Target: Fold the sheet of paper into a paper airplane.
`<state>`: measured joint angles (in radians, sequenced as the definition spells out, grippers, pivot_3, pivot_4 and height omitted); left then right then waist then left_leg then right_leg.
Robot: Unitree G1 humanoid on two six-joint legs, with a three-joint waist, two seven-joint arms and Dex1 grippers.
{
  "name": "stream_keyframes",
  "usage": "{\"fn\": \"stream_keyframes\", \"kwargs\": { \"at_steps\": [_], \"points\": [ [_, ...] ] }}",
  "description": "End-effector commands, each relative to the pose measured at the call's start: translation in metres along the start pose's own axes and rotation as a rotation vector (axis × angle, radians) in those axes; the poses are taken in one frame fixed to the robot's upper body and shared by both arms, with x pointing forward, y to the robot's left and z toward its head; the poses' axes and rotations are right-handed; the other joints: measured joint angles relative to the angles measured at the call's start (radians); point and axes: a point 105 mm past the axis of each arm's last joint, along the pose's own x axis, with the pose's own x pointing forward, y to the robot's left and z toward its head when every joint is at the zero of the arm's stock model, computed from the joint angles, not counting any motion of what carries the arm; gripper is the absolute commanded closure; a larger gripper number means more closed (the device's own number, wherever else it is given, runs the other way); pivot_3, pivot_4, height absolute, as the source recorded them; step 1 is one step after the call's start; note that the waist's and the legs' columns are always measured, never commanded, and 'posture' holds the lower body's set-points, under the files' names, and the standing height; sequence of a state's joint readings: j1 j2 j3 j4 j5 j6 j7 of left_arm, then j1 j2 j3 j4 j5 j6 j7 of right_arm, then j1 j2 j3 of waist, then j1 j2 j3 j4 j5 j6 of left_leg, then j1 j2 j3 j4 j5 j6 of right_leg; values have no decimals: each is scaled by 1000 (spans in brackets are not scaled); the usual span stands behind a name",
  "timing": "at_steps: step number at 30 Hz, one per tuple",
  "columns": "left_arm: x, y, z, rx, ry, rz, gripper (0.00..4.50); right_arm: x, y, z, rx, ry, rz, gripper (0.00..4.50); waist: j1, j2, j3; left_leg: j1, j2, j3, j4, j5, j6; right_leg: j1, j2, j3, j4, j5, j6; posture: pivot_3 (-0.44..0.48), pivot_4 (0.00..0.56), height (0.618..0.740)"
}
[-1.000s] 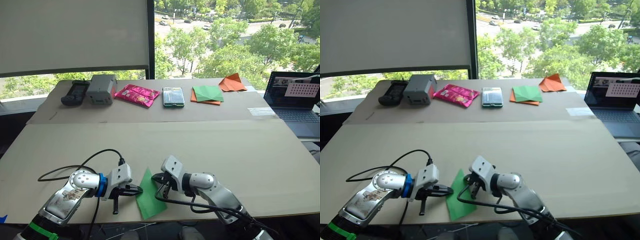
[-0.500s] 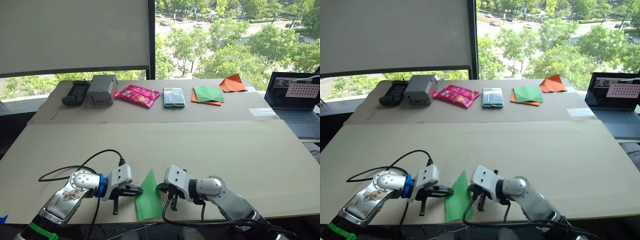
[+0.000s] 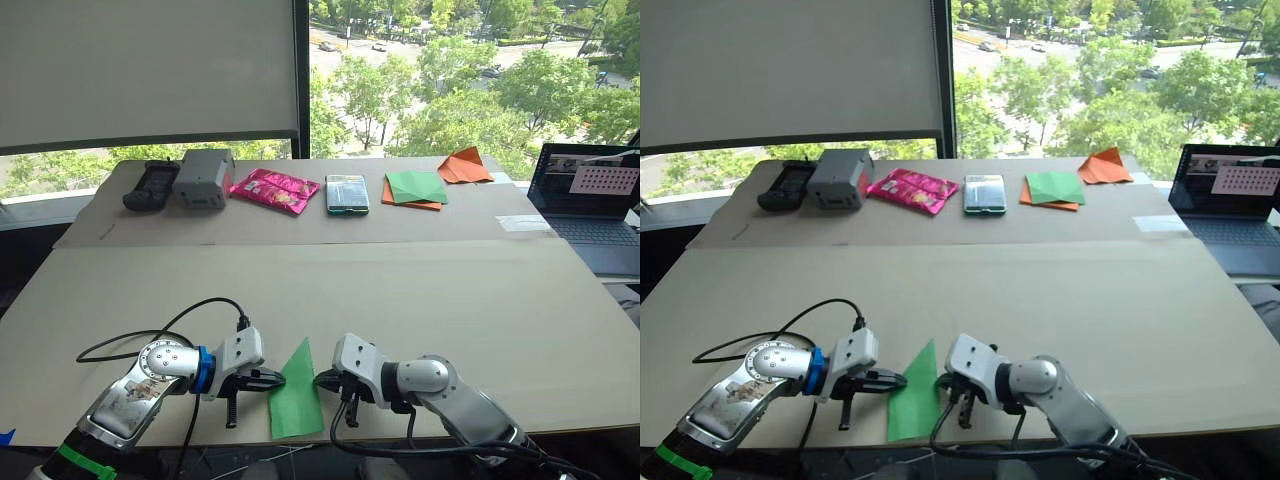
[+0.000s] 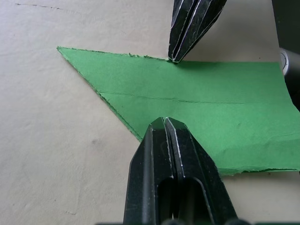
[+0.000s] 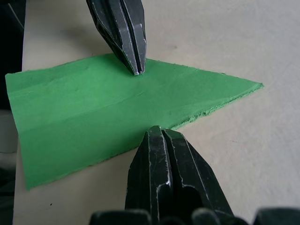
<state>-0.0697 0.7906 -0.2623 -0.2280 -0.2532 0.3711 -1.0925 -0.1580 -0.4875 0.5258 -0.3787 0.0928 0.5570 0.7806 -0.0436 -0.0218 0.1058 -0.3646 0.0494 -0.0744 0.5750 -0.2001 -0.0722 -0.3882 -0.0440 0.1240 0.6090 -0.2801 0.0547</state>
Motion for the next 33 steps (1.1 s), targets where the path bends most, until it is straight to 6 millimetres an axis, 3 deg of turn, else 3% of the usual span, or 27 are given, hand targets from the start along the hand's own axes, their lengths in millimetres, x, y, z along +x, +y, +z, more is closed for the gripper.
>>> {"fn": "stream_keyframes", "kwargs": {
  "at_steps": [1,5,11,18,22,33],
  "points": [
    [3,-3,-28,-64,110,2,4452,-4,1,1,23,-25,26,4500,1,0,2,-1,0,0,0,0,0,0,0,0,0,0,0,0,150,740],
    [3,-2,-27,-59,111,-3,4452,-6,-6,20,17,-110,8,4500,2,-1,6,-2,0,0,0,0,0,0,0,0,0,0,0,0,150,740],
    [4,-2,-27,-58,111,-4,4452,-2,-11,27,23,-153,-31,4500,1,0,9,-3,0,0,0,0,0,-1,0,0,0,0,0,0,150,740],
    [4,-2,-26,-58,107,-2,4452,4,-7,-5,34,-37,-19,4500,1,1,10,-3,0,0,1,0,0,-1,0,0,-1,0,0,0,150,740],
    [3,-2,-26,-59,108,2,4452,6,7,-17,46,-4,38,4500,1,1,9,-2,0,0,1,0,0,0,0,0,0,0,0,0,150,740],
    [3,-1,-27,-62,110,7,4452,7,38,-24,49,25,167,4500,1,1,9,-2,0,0,1,0,0,0,0,0,0,0,0,0,150,740]
  ]
}}
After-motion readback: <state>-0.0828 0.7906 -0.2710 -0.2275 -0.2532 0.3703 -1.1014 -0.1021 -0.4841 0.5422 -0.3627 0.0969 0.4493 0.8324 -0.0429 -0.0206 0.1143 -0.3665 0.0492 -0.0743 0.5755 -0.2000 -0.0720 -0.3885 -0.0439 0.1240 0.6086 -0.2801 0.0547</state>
